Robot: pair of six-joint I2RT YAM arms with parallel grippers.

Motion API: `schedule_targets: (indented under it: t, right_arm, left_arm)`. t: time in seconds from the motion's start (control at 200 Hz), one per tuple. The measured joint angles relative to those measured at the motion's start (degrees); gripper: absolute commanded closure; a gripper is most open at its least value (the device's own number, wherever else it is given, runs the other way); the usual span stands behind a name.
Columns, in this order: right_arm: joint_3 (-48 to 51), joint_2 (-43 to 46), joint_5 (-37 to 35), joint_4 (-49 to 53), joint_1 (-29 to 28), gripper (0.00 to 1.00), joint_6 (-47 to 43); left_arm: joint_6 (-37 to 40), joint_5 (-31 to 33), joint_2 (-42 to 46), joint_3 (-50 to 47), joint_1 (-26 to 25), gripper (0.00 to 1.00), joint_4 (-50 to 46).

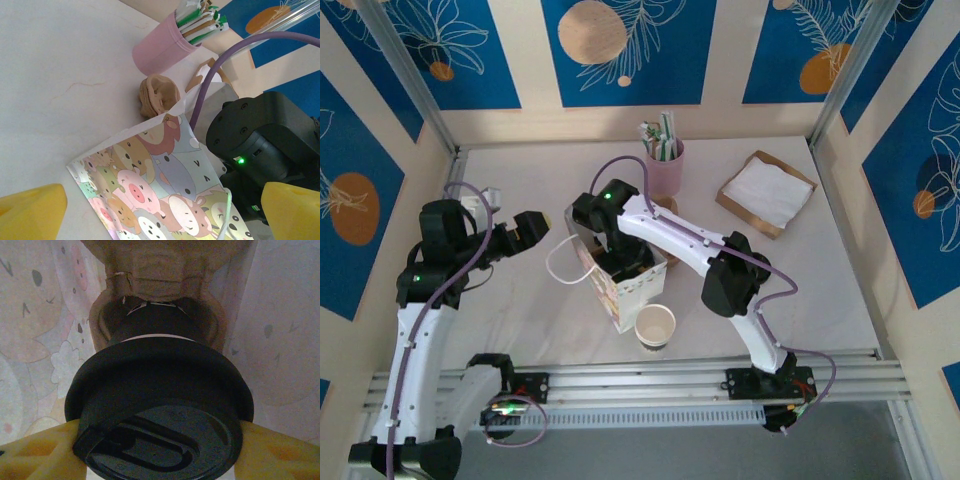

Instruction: Pack the takeout coffee

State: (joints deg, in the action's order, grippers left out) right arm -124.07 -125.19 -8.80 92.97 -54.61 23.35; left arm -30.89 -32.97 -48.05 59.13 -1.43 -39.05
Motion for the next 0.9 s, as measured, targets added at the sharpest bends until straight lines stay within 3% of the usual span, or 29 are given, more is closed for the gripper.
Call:
schedule_targets:
  t: [0.9]
  right_arm:
    - [-0.7,-0.85,-0.2,0.02,-0.02,0.4,0.0]
  left_arm:
    - [-0.02,0.0,0.0,0.0,0.0,0.0,-0.83]
